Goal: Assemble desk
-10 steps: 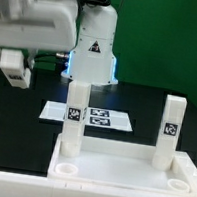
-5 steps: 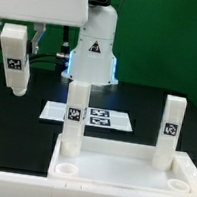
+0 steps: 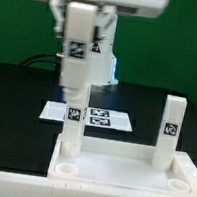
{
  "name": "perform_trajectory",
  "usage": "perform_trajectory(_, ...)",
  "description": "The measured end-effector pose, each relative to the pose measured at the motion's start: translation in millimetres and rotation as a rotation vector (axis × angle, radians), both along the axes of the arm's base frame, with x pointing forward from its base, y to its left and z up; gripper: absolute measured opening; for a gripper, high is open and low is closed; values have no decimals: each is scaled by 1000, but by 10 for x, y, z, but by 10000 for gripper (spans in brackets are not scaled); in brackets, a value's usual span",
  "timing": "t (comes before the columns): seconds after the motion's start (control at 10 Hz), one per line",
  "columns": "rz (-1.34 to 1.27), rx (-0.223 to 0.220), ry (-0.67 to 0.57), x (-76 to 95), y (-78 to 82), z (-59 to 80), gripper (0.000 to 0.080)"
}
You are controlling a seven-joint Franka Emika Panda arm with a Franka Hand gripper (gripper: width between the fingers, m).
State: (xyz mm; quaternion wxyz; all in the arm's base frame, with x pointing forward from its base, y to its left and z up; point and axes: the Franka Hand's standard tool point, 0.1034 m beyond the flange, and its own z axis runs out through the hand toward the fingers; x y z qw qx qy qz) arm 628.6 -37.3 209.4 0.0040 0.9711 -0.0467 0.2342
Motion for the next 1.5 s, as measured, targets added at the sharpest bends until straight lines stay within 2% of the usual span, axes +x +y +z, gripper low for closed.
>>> perform_trajectory(0.1, -3, -14, -26, -107, 59, -136, 284)
perform_trajectory(0.3, 2, -31, -41, -117, -28, -134, 284)
perform_trajectory(0.4, 4, -29, -38, -129, 17, -158, 284)
perform_trajectory(0.5, -15, -3, -32, -218, 196, -266, 284)
perform_trajectory(0.7, -24, 35, -11, -196, 635, -512, 284)
perform_trajectory(0.8, -66, 85, 27, -169, 914, -582, 285)
perform_trajectory(1.3, -60, 74, 35, -202, 913, -588, 285)
perform_trajectory(1.4, -48, 72, 27, -127, 1090, -595, 285)
perform_trajectory(1.5, -7, 60, -1, -61, 1378, -605, 285)
